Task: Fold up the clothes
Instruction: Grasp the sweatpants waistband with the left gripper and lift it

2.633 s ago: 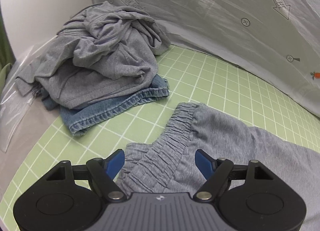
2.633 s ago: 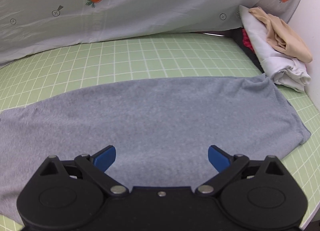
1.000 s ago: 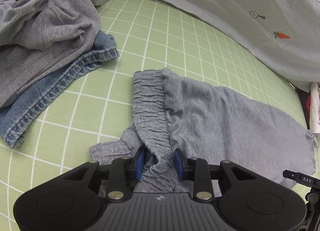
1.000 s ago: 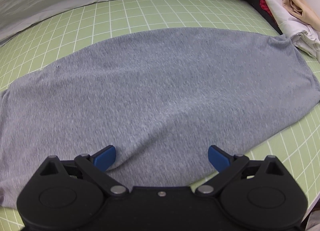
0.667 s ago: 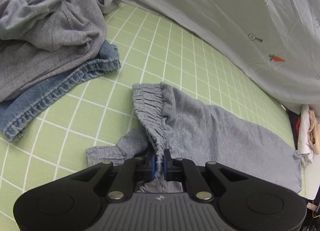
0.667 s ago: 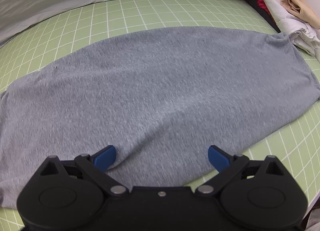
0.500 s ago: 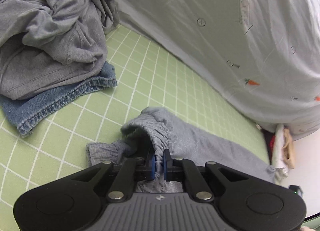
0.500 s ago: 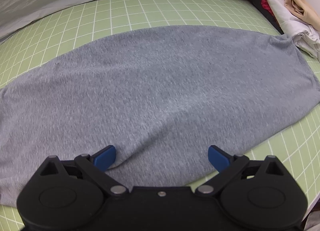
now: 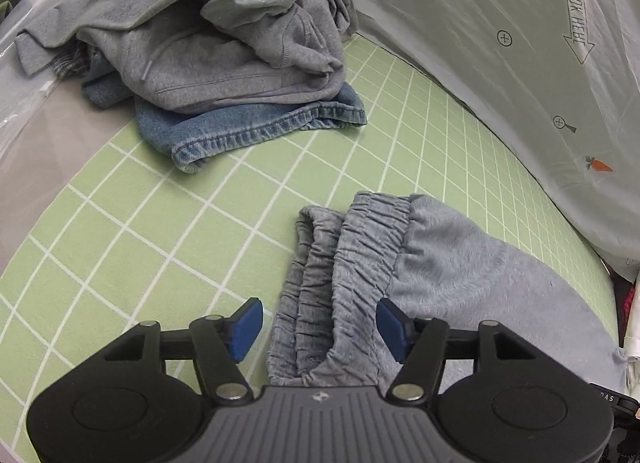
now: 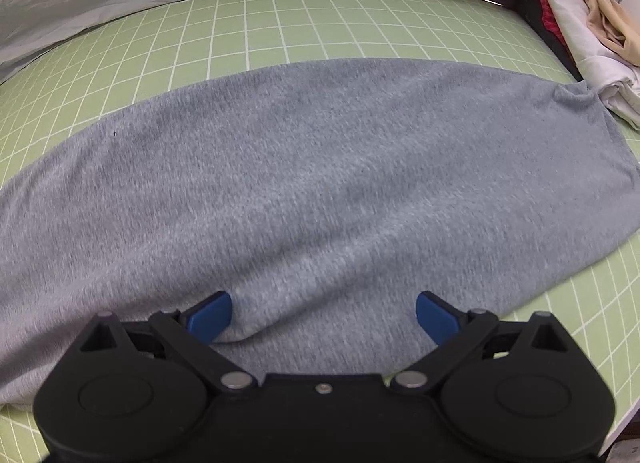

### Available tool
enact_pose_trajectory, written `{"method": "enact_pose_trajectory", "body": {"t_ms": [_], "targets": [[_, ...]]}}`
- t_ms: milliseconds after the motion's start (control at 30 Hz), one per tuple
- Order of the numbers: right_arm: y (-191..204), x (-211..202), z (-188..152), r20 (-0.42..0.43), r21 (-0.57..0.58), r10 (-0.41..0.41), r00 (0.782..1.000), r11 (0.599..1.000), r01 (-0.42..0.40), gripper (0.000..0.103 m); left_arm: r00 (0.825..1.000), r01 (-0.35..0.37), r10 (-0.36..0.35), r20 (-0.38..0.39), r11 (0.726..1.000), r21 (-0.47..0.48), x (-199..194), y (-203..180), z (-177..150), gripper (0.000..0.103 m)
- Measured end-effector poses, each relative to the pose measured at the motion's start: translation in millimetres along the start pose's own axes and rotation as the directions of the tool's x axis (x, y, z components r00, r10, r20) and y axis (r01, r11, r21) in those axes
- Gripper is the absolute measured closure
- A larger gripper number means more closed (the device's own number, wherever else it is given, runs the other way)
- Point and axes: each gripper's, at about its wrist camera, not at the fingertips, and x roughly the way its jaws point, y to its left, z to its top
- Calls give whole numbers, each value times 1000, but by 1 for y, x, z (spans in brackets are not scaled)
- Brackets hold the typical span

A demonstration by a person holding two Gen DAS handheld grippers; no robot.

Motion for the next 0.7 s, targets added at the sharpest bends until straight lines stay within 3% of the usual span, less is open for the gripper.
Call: {"method": "enact_pose_trajectory", "body": {"t_ms": [267, 333, 467, 700], "targets": [[-4, -6, -3, 12, 2, -14, 1000, 1000, 14, 3, 998, -46, 48, -41, 998, 30, 20, -16, -1, 40], [-7, -7, -5, 15, 11, -16, 1000, 1000, 15, 3, 997, -56, 58, -42, 997, 52, 21, -17, 0, 47], [-14, -6, -3, 14, 45, -8, 1000, 999, 7, 3, 997, -68, 70, -45, 996, 54, 23, -18, 4, 75], [-26, -5, 8, 29, 57, -34, 999, 998, 32, 3, 991, -132, 132, -7, 990, -53, 21, -32, 9, 96]]}}
